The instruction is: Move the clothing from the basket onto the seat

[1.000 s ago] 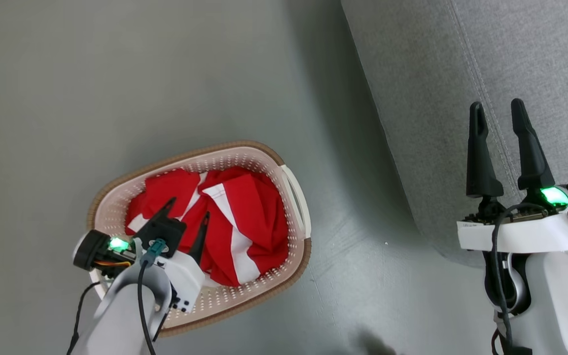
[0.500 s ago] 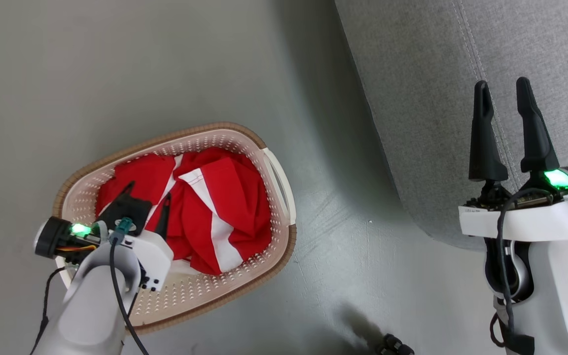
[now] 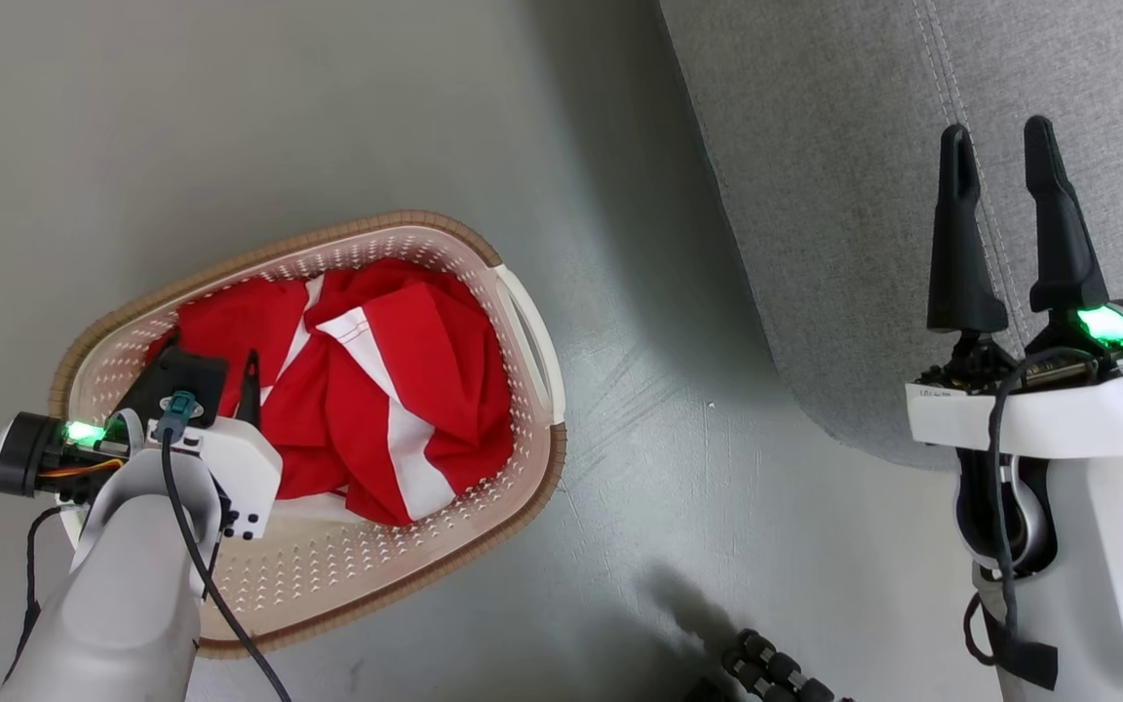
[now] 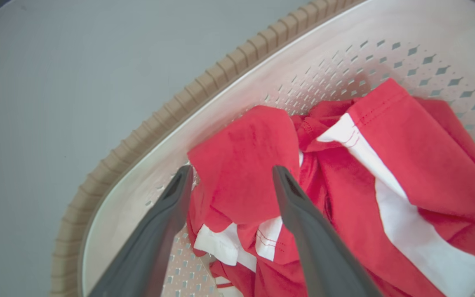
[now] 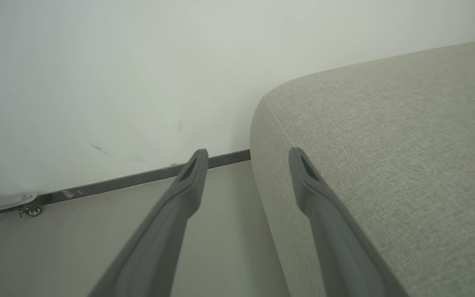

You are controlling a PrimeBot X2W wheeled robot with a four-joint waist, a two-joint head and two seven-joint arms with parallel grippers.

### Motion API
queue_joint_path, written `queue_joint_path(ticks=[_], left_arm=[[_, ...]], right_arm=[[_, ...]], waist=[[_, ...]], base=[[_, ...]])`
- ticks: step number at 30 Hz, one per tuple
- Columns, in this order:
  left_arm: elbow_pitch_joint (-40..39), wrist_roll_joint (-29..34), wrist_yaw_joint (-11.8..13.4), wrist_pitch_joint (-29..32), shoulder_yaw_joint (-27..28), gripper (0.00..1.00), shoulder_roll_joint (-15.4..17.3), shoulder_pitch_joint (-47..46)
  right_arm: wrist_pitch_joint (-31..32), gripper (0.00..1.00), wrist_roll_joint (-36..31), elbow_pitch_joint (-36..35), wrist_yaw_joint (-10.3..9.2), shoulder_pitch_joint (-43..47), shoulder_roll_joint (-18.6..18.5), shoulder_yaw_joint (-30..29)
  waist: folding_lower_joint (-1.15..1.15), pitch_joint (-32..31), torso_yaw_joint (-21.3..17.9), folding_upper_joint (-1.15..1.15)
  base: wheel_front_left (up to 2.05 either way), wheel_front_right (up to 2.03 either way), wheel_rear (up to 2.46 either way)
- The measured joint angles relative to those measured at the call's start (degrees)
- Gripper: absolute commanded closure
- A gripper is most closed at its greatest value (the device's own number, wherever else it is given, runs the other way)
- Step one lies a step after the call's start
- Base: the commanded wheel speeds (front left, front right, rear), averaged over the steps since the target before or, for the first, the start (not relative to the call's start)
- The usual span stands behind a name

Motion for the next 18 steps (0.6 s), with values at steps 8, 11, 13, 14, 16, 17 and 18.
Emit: queue_joint_path(ticks=[8,11,13,14,16,17,18], left_arm=[[0.9,0.2,1.9,0.0,0.3,0.0,0.0,-1.9],[1.1,0.5,2.8,0.0,0.3,0.0,0.1,-2.7],[1.3,0.5,3.1,0.0,0.3,0.0,0.0,-3.1],[1.5,0.5,3.3,0.0,0.2,0.0,0.0,-3.2],[1.9,0.5,3.2,0.0,0.1,0.53,0.0,-3.4],[2.1,0.6,3.2,0.0,0.0,0.85,0.1,-3.5],[2.1,0.6,3.2,0.0,0.0,1.0,0.1,-3.5]], right_arm=[[0.0,0.0,0.9,-0.3,0.0,-1.4,0.0,1.0],[0.0,0.0,1.3,-0.3,0.0,-1.9,0.0,1.3],[-0.1,0.0,1.4,-0.3,0.0,-1.9,0.0,1.5],[-0.1,0.0,1.5,-0.3,0.0,-1.9,0.0,1.6],[-0.1,0.0,1.7,-0.3,0.0,-1.9,0.0,1.8],[-0.1,0.0,1.8,-0.3,0.0,-2.0,0.0,1.9],[-0.1,0.0,1.8,-0.3,0.0,-2.0,0.0,1.9]], waist=[[0.0,1.8,-0.5,0.0],[0.0,2.3,-0.7,0.0],[0.0,2.6,-0.8,0.0],[0.0,2.7,-0.8,0.0],[0.0,2.9,-1.0,0.0],[0.0,2.9,-1.0,0.0],[0.0,2.9,-1.0,0.0]], base=[[0.0,0.0,0.0],[0.0,0.0,0.0],[0.0,0.0,0.0],[0.0,0.0,0.0],[0.0,0.0,0.0],[0.0,0.0,0.0],[0.0,0.0,0.0]])
